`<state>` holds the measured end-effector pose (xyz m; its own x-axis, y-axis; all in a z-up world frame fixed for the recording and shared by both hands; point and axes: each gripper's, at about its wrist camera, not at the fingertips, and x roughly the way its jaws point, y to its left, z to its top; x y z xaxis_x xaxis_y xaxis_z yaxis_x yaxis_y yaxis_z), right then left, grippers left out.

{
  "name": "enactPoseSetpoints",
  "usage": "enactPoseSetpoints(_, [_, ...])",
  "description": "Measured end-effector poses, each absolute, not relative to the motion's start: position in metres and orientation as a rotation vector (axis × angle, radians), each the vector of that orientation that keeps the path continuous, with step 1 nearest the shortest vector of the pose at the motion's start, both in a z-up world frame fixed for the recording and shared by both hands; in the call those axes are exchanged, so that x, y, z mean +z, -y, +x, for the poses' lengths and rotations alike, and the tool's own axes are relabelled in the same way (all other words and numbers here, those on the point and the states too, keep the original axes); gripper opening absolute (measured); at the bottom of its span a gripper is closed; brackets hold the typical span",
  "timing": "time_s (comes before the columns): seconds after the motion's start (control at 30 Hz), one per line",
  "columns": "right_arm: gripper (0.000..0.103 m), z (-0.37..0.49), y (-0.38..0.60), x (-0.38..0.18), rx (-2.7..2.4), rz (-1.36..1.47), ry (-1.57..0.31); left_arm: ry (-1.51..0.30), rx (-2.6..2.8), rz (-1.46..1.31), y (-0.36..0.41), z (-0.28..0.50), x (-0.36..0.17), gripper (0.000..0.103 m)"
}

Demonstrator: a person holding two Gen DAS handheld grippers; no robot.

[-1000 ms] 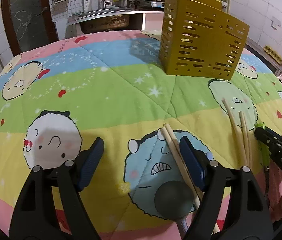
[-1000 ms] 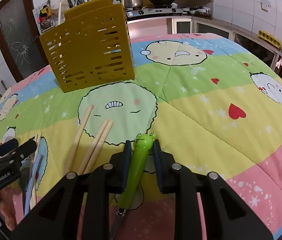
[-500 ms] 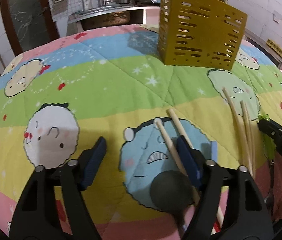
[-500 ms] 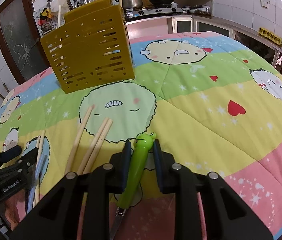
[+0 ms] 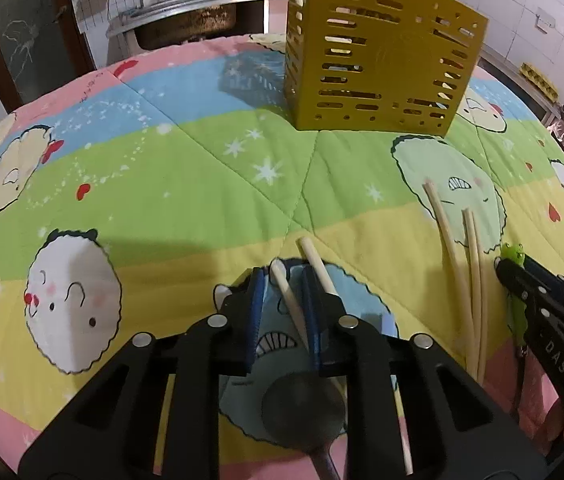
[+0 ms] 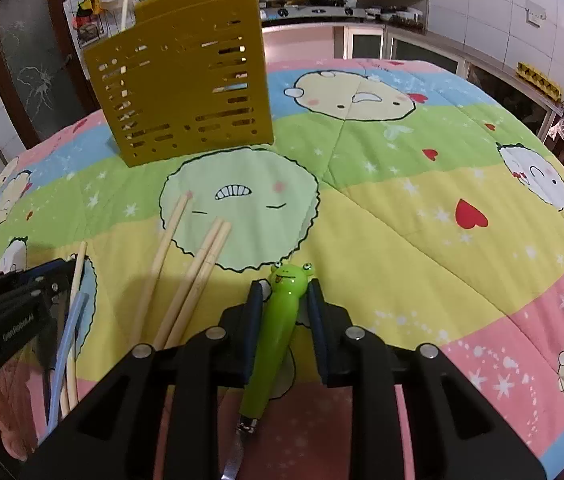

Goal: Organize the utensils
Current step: 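Carry the chopstick with the left tool while the right tool carries the fork into the holder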

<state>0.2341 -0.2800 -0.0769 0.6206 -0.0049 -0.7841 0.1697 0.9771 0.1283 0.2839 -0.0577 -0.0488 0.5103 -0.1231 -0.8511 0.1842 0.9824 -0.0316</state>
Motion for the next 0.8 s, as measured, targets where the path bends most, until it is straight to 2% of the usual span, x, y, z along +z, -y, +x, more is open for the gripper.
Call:
enactPoseSetpoints(0.13, [0.021,0.242,0.282,-0.076,-0.099,0.219,-0.922,-1.029,-0.172,0.063,0.06,0.292,-0.048,0.008])
enactPoseSetpoints(0.53, [0.019,0.254,0.291,-0.057,-0.123,0.224,-0.871,-0.987,-0.188,0.03,0.06,0.303,-0.039,0.006])
enactPoseSetpoints(0.8, [0.019,0.253,0.303,-0.022,-0.107,0.235,-0.736,-0.838,-0.19,0.003,0.057,0.306,0.006,0.005])
